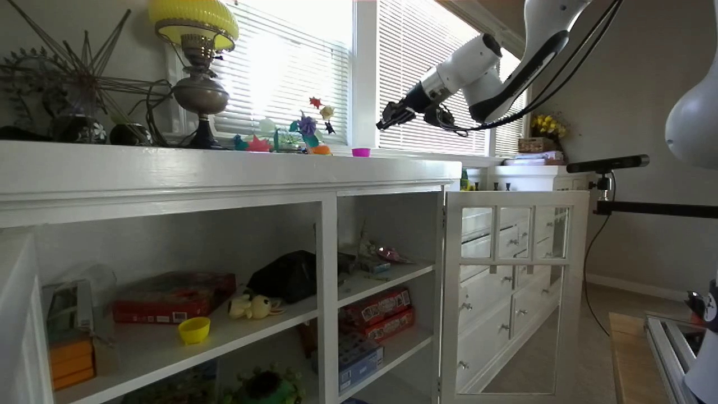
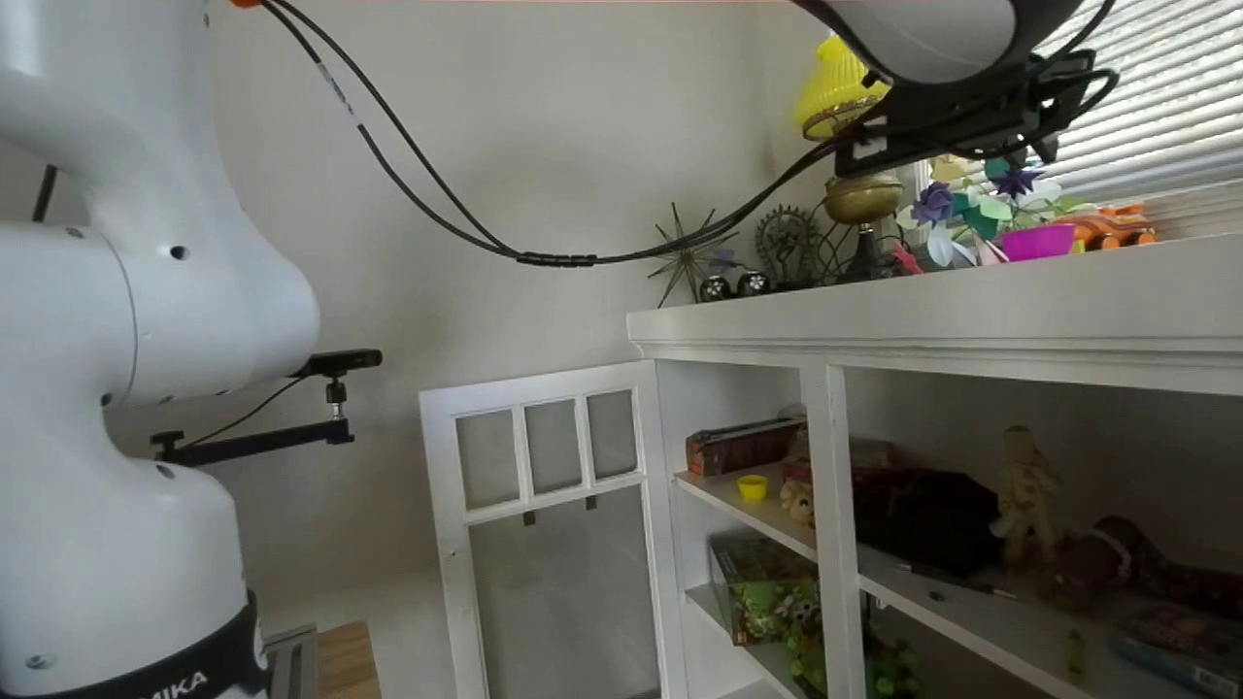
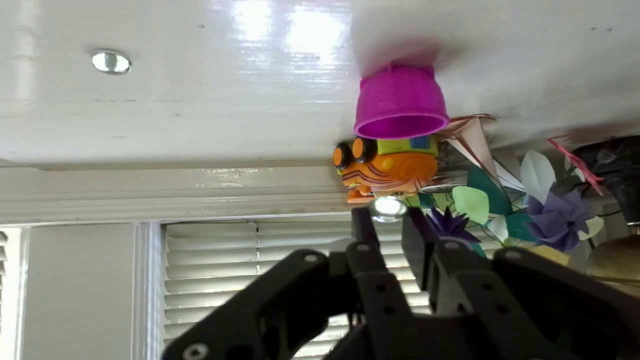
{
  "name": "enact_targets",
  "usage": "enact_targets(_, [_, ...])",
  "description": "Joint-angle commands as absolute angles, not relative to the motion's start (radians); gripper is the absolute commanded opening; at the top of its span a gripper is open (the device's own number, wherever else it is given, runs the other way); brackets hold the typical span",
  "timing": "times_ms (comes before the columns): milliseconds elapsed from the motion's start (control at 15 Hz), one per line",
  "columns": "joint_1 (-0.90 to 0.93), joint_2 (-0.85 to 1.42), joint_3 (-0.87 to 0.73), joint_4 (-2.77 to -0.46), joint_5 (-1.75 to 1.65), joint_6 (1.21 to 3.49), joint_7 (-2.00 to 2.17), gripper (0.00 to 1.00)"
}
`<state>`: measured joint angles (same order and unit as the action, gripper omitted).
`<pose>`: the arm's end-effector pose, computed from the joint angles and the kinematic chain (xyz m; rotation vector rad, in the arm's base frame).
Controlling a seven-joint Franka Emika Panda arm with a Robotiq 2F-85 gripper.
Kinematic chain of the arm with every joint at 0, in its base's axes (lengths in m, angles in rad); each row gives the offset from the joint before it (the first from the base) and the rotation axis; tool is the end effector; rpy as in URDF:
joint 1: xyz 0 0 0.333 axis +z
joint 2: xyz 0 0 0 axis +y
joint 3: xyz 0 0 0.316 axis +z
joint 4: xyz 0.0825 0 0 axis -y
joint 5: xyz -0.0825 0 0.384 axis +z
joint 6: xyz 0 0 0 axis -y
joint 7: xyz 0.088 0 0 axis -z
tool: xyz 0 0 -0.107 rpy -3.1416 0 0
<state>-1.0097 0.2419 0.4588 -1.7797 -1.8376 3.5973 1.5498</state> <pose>0.5389 -0.2159 0.4980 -2.6404 0.0734 -1.6685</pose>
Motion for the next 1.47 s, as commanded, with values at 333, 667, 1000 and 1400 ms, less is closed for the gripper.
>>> enact_targets(333, [-0.924,0.368,0.448,-1.672,-1.853,3.542,1.570,0.05])
enact_targets(667, [-0.893,0.406,0.437,-1.645,-1.852,3.515,1.566,0.05])
enact_targets(1000, [-0.875,0.427,0.427,-1.622,-1.849,3.505,1.560,0.05])
enact_targets(1400, [-0.858,0.435,0.416,-1.603,-1.858,3.509,1.563,0.50])
